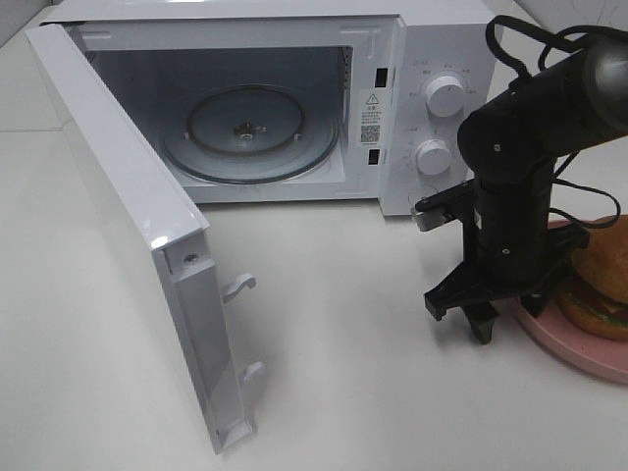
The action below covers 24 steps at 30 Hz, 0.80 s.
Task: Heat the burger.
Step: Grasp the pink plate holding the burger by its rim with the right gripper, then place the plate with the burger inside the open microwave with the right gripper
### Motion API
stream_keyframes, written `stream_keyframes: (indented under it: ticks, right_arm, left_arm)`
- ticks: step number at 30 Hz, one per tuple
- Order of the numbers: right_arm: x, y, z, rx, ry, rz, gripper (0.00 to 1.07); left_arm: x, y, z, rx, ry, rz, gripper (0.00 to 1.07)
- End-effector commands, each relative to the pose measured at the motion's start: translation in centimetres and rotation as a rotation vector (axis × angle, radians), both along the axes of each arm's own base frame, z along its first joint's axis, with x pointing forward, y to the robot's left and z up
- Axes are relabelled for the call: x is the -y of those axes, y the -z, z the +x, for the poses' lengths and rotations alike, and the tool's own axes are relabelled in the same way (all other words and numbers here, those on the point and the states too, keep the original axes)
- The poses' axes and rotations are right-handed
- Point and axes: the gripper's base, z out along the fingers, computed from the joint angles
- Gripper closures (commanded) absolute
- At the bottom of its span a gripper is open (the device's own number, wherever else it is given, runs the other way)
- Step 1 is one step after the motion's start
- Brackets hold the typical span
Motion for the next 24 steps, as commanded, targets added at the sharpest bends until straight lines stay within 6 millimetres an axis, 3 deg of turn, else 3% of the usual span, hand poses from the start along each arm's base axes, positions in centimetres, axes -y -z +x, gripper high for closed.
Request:
stream_keyframes:
  ticks: [1,3,4,5,24]
  right_arm:
    - [0.13,0.53,0.07,-0.008,-0.012,-0.005,0.62]
    - [0.15,0.52,0.12,-0.004,-0.018,-0.007,0.93]
    - [0.15,0.52,0.12,-0.004,-0.018,-0.007,0.93]
    - [0.23,0.5,0.19,0.0,-0.031,-0.017,1.07]
    - [0.37,-0.1,0.09,0.01,-0.063,-0.038,1.07]
  left_arm:
    - [0.0,-0.08,-0.24,0.033,-0.002,-0.009,1.06]
    - [0.0,-0.08,-0.24,0.033,-0.002,-0.009,1.06]
    - [0.0,-0.08,-0.24,0.033,-0.002,-0.009,1.06]
    - [0.0,-0.08,-0.24,0.033,-0.002,-0.009,1.06]
    - [0.0,-0.08,-0.24,0.033,-0.002,-0.009,1.06]
